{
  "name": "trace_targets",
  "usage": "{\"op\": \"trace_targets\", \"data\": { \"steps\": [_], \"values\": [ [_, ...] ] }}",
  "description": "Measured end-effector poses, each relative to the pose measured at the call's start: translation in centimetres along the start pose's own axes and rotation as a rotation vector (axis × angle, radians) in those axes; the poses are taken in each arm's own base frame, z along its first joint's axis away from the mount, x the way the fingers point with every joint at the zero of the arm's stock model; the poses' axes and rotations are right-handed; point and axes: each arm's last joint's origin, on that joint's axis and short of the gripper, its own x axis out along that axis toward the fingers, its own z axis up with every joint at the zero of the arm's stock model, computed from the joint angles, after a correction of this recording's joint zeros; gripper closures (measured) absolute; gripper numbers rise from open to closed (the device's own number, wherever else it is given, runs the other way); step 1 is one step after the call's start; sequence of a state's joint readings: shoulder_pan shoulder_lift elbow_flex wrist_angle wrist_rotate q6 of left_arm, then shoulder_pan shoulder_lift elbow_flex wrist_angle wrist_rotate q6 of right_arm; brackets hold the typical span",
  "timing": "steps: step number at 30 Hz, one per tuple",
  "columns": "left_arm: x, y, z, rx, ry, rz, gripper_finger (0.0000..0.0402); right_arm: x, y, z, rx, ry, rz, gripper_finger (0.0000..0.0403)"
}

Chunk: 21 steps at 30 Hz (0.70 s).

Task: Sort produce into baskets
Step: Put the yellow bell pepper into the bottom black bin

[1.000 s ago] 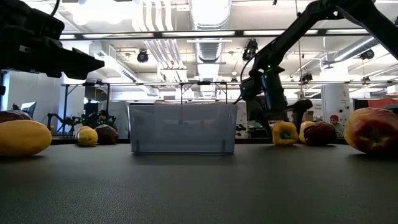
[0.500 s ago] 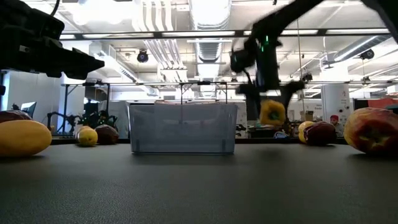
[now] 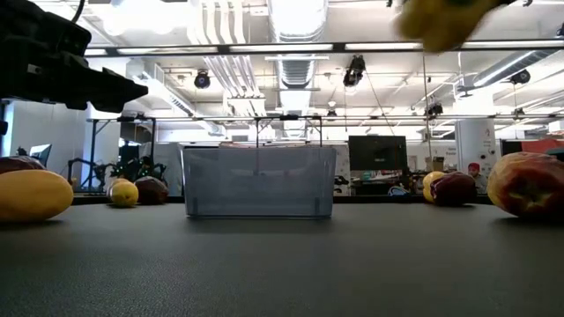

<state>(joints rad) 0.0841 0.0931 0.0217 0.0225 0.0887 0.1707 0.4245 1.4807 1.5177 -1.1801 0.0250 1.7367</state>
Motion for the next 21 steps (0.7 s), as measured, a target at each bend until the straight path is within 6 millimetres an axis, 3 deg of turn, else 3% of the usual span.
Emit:
{"op": "trace_targets", "data": {
  "steps": [4,9,13,16,21],
  "values": [
    [0.0,0.0,0.0,0.000,0.000,0.000,0.0255,0.1,-1.3,-5.5,0.026,0.084,-0.034,0.0089],
    [0.0,0.0,0.0,0.000,0.000,0.000,0.0255,-0.5,-4.0,-10.0,0.023,0.125,-0.133,0.0084],
    [0.0,0.0,0.0,0.000,0.000,0.000,0.0255,-1.0,-6.8,-11.9,0.027,0.102,-0.284,0.0088],
    [0.0,0.0,0.0,0.000,0.000,0.000,0.0255,-0.8,-7.7,-12.5,0.028,0.090,-0.330,0.0085],
    [0.0,0.0,0.0,0.000,0.000,0.000,0.0255,0.9,-9.1,-12.7,0.016,0.089,-0.419,0.0081]
  ]
}}
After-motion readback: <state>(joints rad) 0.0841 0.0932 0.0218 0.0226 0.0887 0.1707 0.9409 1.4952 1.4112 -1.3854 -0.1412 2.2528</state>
